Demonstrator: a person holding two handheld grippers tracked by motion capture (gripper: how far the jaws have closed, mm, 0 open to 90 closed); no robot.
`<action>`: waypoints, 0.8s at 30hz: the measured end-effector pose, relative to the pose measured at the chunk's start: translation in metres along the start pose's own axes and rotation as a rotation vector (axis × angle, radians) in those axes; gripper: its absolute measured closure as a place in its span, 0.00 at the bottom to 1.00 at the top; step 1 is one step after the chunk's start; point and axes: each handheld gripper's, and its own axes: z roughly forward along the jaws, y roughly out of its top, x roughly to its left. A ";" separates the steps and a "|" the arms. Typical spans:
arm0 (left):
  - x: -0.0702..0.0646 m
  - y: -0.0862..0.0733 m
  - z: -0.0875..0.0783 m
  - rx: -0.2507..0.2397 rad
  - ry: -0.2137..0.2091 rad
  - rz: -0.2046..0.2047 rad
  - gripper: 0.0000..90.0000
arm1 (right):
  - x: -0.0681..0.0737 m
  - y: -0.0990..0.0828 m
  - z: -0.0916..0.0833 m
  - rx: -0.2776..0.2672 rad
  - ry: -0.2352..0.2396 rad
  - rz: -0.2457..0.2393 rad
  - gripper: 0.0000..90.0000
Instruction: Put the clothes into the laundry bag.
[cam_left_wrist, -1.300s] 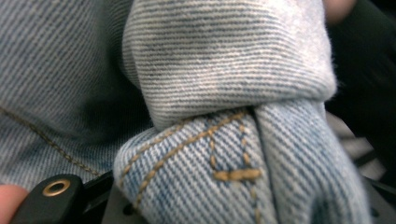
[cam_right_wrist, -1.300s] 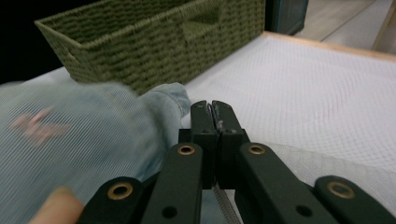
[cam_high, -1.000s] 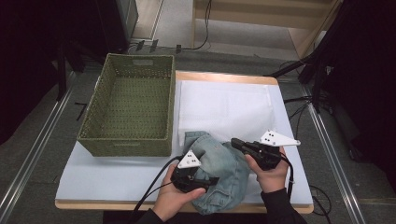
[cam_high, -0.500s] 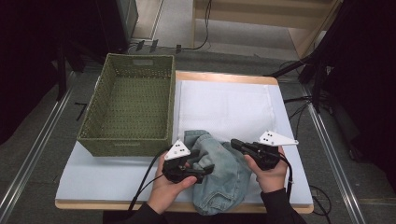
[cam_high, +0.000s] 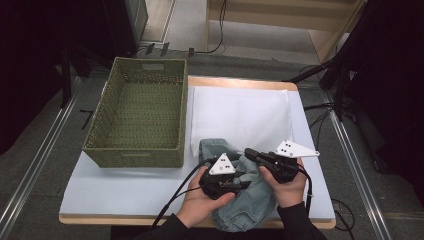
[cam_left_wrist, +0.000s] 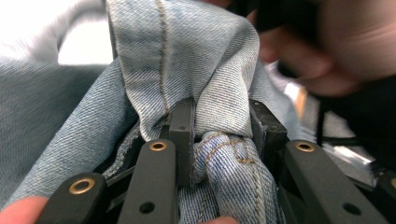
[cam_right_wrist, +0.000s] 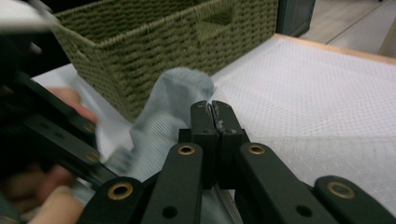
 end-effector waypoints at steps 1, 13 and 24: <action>0.002 0.001 0.004 0.018 0.027 -0.014 0.76 | 0.001 0.002 -0.002 -0.010 0.001 -0.007 1.00; 0.019 -0.008 -0.024 -0.149 0.121 -0.095 0.47 | -0.007 -0.003 -0.006 0.020 -0.021 -0.004 1.00; 0.049 -0.038 -0.058 -0.073 0.372 -0.195 0.35 | -0.008 -0.005 -0.004 0.033 -0.028 0.003 1.00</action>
